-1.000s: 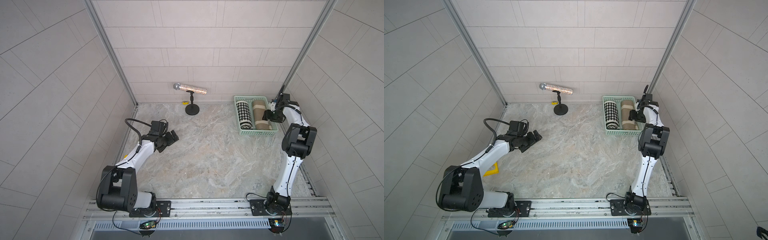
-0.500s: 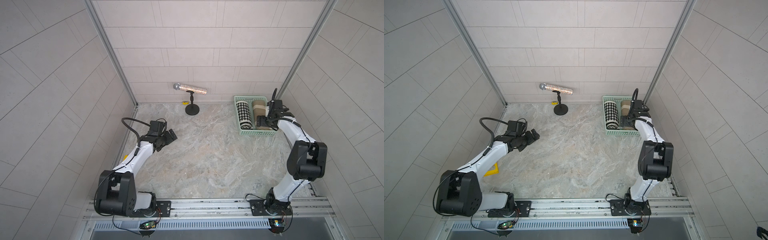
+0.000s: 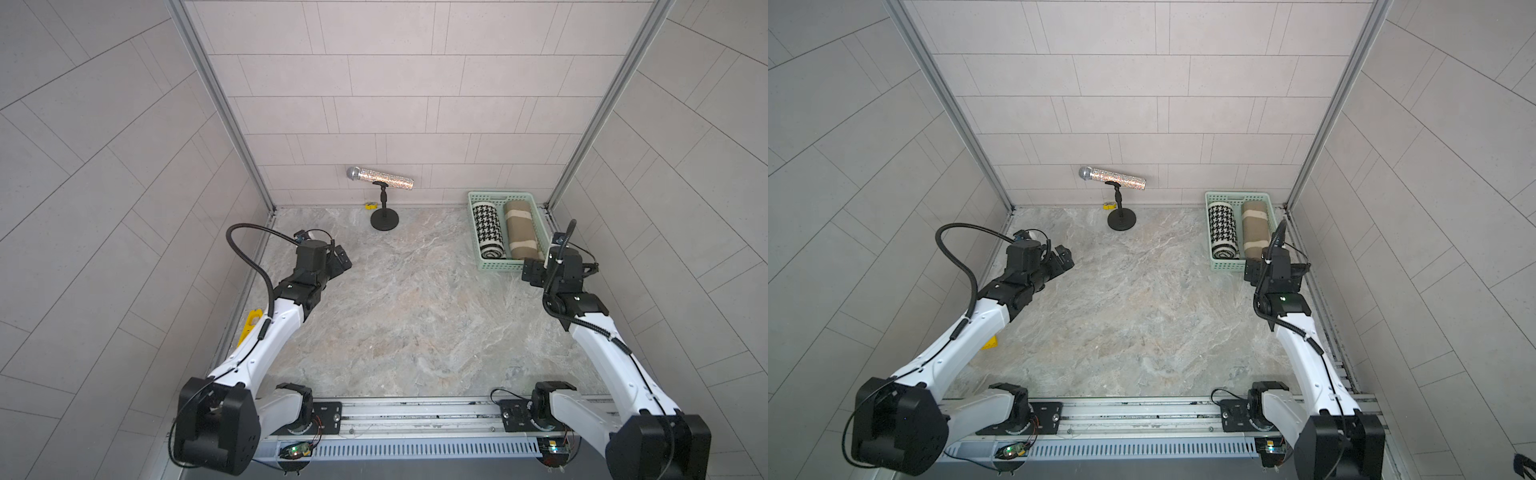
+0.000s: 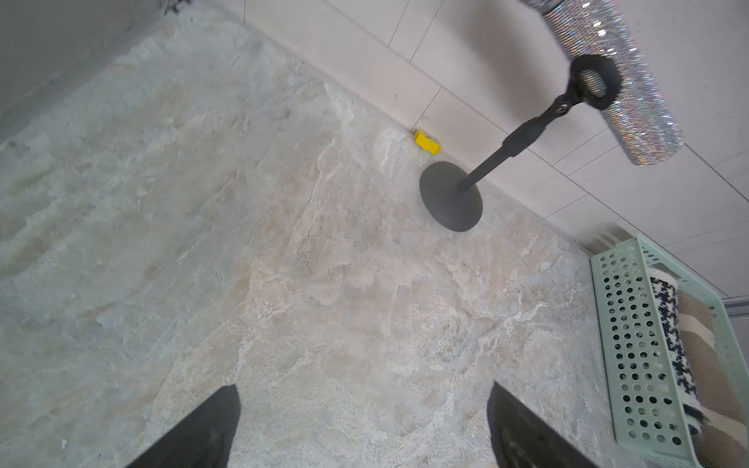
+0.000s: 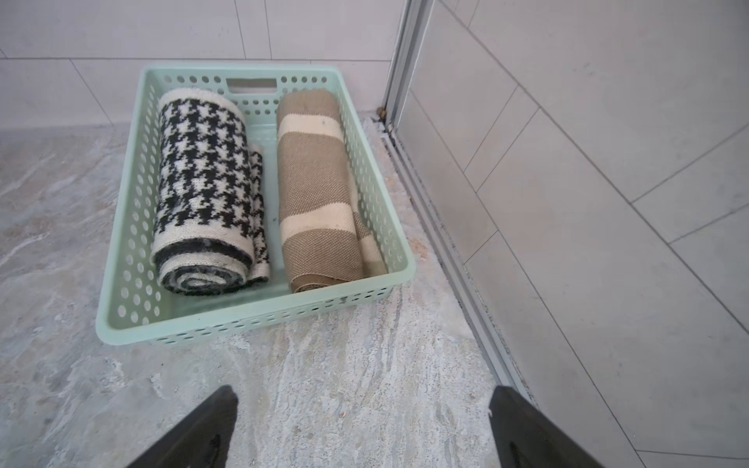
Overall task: Roll up the scarf and place it into the basket
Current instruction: Reset both arms
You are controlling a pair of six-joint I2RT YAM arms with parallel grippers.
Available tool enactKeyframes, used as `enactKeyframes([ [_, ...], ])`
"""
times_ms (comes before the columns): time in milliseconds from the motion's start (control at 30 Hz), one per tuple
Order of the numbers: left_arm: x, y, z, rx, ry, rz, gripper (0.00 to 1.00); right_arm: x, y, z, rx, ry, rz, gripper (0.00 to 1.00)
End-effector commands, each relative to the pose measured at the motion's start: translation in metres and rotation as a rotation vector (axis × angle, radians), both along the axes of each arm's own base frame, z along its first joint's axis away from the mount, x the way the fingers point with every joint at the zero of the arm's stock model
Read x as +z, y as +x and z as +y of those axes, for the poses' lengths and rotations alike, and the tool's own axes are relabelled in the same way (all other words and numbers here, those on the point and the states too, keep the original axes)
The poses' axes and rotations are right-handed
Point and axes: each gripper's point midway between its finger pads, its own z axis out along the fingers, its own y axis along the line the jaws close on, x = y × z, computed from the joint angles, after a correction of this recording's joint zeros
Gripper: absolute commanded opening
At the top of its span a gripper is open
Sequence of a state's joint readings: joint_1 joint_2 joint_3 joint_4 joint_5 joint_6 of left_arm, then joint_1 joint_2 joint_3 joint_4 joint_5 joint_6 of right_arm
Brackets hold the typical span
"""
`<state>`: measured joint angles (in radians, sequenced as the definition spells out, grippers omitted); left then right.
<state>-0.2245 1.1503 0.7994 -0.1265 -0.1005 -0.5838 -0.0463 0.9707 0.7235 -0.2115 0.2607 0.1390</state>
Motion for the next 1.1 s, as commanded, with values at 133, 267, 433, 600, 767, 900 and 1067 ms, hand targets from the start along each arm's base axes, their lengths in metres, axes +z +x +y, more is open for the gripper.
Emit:
enactKeyframes([
  [133,0.037,0.0,0.01,0.013,0.194,-0.252,1.0,0.003,-0.022,-0.018,-0.145,-0.007,-0.15,1.0],
  [267,0.038,-0.004,0.02,0.05,0.246,-0.341,1.0,-0.007,-0.03,-0.021,-0.168,0.004,-0.222,1.0],
  [433,0.024,-0.013,0.029,0.068,0.32,-0.43,1.0,-0.013,-0.031,-0.015,-0.11,-0.022,-0.284,1.0],
  [600,0.007,-0.021,0.036,0.081,0.377,-0.423,1.0,-0.022,-0.028,-0.01,-0.084,-0.012,-0.307,1.0],
  [767,-0.016,-0.02,0.048,0.107,0.484,-0.315,1.0,-0.031,-0.019,0.01,0.072,-0.056,-0.305,1.0],
  [900,-0.028,-0.02,0.055,0.108,0.558,-0.283,1.0,-0.038,-0.015,0.015,0.097,-0.068,-0.271,1.0],
  [1067,-0.058,-0.019,0.062,0.071,0.619,-0.237,1.0,-0.044,-0.007,0.025,0.145,-0.116,-0.228,1.0],
])
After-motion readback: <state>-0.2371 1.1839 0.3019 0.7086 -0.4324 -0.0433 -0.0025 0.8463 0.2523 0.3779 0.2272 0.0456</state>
